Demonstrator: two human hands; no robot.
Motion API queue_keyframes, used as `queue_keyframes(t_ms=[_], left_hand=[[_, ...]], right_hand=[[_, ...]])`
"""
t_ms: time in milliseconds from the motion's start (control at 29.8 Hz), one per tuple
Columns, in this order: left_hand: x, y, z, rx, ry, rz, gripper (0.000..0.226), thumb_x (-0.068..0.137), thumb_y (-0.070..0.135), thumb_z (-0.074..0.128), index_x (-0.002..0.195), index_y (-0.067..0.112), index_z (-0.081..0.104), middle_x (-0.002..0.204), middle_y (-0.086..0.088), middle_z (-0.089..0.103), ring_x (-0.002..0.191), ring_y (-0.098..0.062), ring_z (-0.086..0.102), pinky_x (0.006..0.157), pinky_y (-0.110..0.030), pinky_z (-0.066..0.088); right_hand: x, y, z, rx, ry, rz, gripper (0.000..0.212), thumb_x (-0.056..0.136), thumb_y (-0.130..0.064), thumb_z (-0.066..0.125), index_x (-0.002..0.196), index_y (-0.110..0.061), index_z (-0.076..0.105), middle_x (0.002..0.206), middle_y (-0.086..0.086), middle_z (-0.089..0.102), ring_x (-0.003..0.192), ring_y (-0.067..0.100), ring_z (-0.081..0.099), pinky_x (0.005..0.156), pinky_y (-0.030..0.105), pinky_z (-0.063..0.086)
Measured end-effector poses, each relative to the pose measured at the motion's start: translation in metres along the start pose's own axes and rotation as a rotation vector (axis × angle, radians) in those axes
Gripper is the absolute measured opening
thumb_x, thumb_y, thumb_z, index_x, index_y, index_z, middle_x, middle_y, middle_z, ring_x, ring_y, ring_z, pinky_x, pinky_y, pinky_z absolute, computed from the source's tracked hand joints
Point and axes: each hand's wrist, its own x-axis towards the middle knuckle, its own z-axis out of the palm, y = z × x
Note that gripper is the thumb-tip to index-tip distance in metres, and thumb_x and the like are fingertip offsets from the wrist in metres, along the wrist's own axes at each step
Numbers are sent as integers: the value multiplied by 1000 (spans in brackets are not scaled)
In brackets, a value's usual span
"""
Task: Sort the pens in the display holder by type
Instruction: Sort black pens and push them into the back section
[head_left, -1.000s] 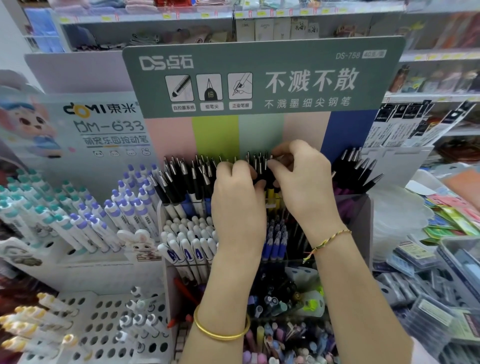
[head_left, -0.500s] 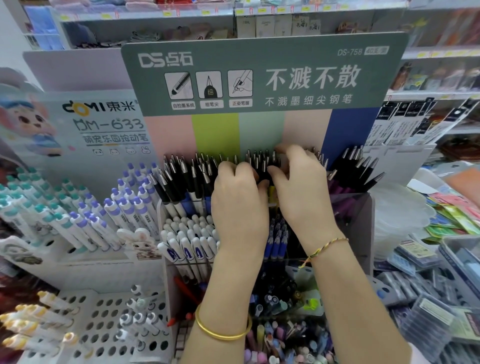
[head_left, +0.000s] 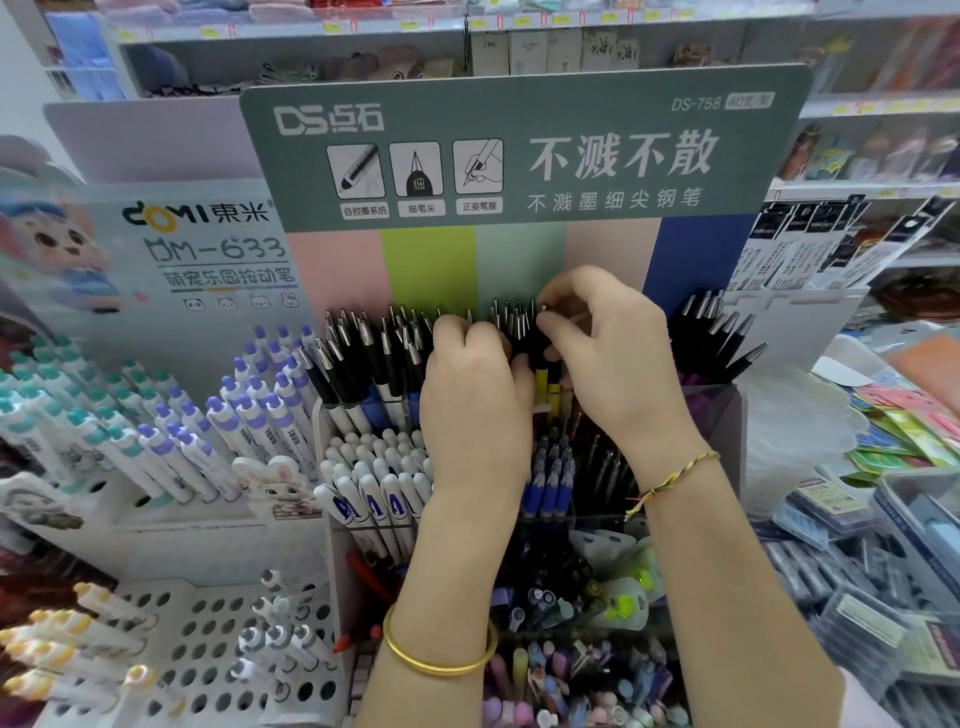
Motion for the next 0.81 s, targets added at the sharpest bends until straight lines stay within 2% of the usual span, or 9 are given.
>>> queue_keyframes(t_ms=[101,336,470,604,805], left_hand=[[0,-1,-3,-30,-18,10,15,88,14,63,93,0,59,110,-13,49,85,-30,55,73,-39,47],[0,1,-5,-53,-36,10,13,89,12,61,95,0,59,112,-12,47,82,-25,52,72,-28,41],[-1,0,-4,-55,-30,20,13,89,11,61,94,0,58,112,-13,48,83,-27,53,72,-29,41],[-2,0,-2,-51,-7,28,12,88,11,62,92,0,58,110,-14,48,82,-28,52,71,-32,42],[-2,0,2,-59,22,33,12,87,8,63,91,-2,58,108,-17,49,82,-33,54,71,-38,45]], right_hand=[[-4,0,-2,-70,-64,-21,8,85,-9,60,92,-13,61,85,-2,64,84,26,61,73,48,50],[4,-6,-1,-157,-62,29,11,91,-12,53,100,-9,58,100,6,65,95,28,57,82,43,46],[3,-4,2,-201,-98,71,12,89,-15,57,99,-11,60,99,7,66,95,30,59,81,43,48],[3,-3,-1,-112,-100,124,10,87,-15,60,96,-10,61,92,4,65,88,27,60,81,42,49],[8,-6,2,-142,-108,179,14,92,-17,54,103,-9,58,103,8,64,98,28,57,83,39,45]])
